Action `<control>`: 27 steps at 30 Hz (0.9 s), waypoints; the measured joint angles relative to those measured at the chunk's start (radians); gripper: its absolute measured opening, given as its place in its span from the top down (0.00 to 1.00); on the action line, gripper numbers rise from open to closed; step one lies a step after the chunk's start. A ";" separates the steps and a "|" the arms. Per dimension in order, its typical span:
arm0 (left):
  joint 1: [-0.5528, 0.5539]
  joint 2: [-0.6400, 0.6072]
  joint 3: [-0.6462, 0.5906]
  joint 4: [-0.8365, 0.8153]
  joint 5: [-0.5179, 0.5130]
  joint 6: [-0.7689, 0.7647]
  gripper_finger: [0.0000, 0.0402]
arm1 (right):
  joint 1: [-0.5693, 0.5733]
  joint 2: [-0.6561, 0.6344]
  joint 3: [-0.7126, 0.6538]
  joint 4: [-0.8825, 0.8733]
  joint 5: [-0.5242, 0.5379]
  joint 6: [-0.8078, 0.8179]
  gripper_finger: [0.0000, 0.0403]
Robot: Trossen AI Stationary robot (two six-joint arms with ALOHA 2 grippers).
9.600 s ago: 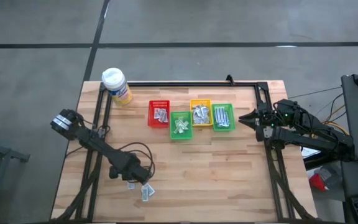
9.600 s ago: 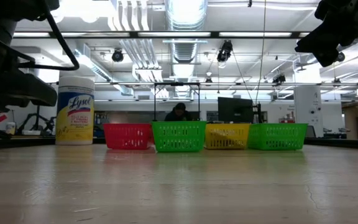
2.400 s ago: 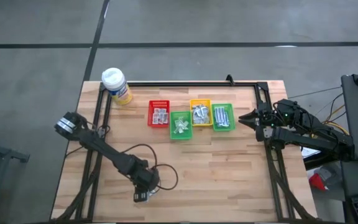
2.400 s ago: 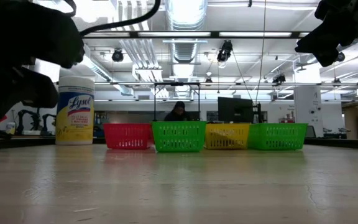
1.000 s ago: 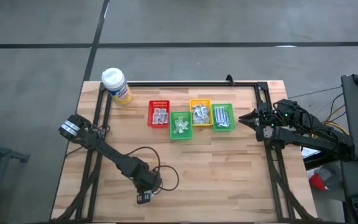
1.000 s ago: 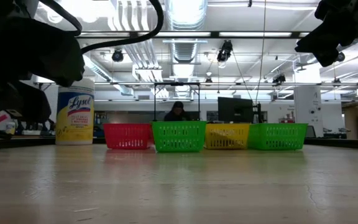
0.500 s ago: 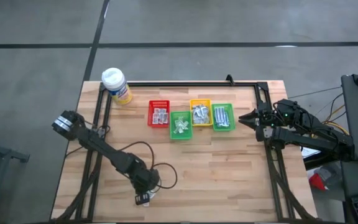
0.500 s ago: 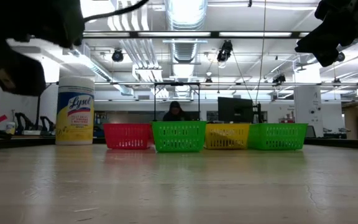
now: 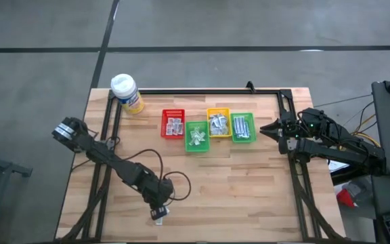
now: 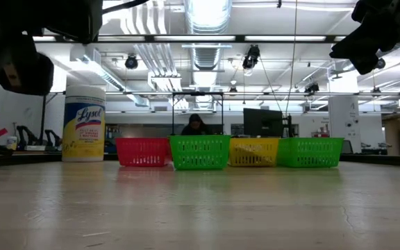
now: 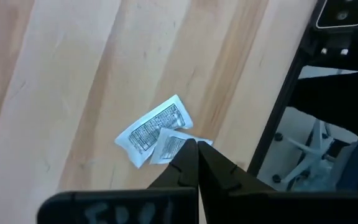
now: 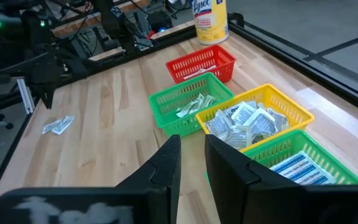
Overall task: Pick & Place First Aid Supplies
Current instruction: Put the ointment pack into the red basket
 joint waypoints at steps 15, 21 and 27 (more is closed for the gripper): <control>0.000 0.008 -0.019 0.020 0.016 0.001 0.89 | 0.000 0.000 0.000 0.000 0.000 0.000 0.79; -0.007 0.029 -0.019 0.132 0.029 0.083 0.67 | 0.000 0.000 0.000 0.000 0.000 0.000 0.80; -0.018 0.103 -0.019 0.159 0.129 0.193 0.60 | 0.000 0.000 0.000 0.000 0.000 0.000 0.82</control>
